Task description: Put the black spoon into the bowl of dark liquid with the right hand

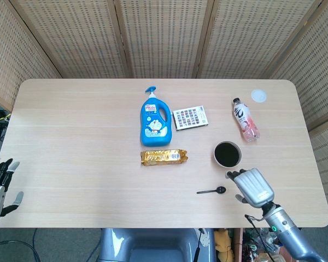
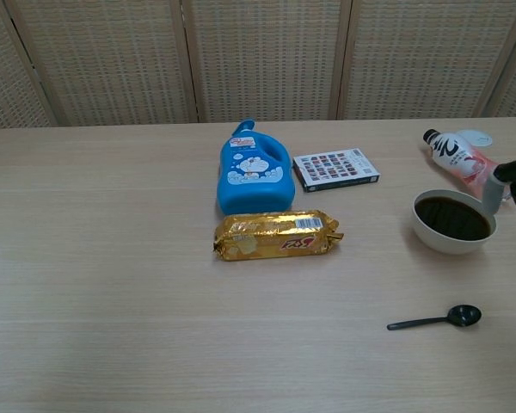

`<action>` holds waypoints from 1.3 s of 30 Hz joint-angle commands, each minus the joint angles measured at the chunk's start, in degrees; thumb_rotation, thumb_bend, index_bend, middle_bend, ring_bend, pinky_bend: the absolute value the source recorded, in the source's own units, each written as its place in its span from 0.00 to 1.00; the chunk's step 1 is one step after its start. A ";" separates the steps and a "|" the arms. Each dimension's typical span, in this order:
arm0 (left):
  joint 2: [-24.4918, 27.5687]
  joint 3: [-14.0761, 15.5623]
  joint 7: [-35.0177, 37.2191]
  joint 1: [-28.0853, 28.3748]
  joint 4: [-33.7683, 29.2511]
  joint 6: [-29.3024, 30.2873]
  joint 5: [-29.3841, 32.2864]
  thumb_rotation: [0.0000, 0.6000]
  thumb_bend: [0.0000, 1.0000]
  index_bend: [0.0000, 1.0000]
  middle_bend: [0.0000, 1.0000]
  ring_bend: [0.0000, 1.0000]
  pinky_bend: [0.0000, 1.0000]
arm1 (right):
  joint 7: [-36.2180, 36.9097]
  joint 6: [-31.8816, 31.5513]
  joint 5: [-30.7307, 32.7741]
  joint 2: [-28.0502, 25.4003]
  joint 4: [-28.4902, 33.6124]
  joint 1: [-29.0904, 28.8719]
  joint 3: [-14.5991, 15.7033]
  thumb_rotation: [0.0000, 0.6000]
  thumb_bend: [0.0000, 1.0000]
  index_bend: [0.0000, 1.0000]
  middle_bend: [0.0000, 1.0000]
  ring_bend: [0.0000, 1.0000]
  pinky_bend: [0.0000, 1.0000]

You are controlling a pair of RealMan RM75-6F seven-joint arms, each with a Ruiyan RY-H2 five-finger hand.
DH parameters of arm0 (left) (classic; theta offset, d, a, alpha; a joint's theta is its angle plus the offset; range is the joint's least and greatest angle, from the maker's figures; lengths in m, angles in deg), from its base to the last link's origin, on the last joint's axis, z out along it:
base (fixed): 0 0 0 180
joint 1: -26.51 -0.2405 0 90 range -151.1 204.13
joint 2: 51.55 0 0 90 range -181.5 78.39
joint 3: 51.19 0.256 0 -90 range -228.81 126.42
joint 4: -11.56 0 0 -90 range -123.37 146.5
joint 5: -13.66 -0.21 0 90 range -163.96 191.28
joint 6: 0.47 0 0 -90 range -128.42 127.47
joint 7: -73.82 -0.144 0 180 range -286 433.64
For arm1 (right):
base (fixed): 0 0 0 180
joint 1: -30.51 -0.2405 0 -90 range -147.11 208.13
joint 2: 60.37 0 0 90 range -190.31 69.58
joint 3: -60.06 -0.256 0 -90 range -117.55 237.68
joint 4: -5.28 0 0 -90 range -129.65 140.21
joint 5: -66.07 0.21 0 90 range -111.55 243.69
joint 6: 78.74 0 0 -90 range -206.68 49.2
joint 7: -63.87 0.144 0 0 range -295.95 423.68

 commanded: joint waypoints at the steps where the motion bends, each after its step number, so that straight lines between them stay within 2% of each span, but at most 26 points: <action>1: -0.02 -0.30 0.19 0.19 0.34 -0.11 0.33 1.00 0.42 0.00 0.00 0.00 0.00 | -3.83 1.68 1.10 2.54 -0.53 -1.96 -0.32 1.00 0.28 0.42 0.78 0.77 0.95; 5: 0.13 -0.57 0.38 0.28 0.63 0.10 0.46 1.00 0.42 0.00 0.00 0.00 0.00 | -7.43 2.75 2.46 4.49 -1.03 -3.13 -0.43 1.00 0.32 0.47 0.85 0.84 1.00; 12: 0.74 -1.10 0.20 0.61 0.87 0.08 0.88 1.00 0.42 0.00 0.00 0.00 0.00 | -12.50 5.84 5.88 7.37 -1.49 -5.63 -0.62 1.00 0.37 0.50 0.88 0.88 1.00; 23: 1.28 -1.68 -0.33 1.76 0.57 -0.48 0.67 1.00 0.42 0.00 0.00 0.00 0.00 | -20.48 9.30 11.33 12.39 -4.26 -9.52 0.18 1.00 0.41 0.53 0.90 0.90 1.00; 39: 1.07 -1.84 -0.46 2.55 0.79 -1.07 0.95 1.00 0.42 0.00 0.00 0.00 0.00 | -29.53 10.03 20.49 19.25 -7.82 -13.91 1.19 1.00 0.42 0.55 0.91 0.91 1.00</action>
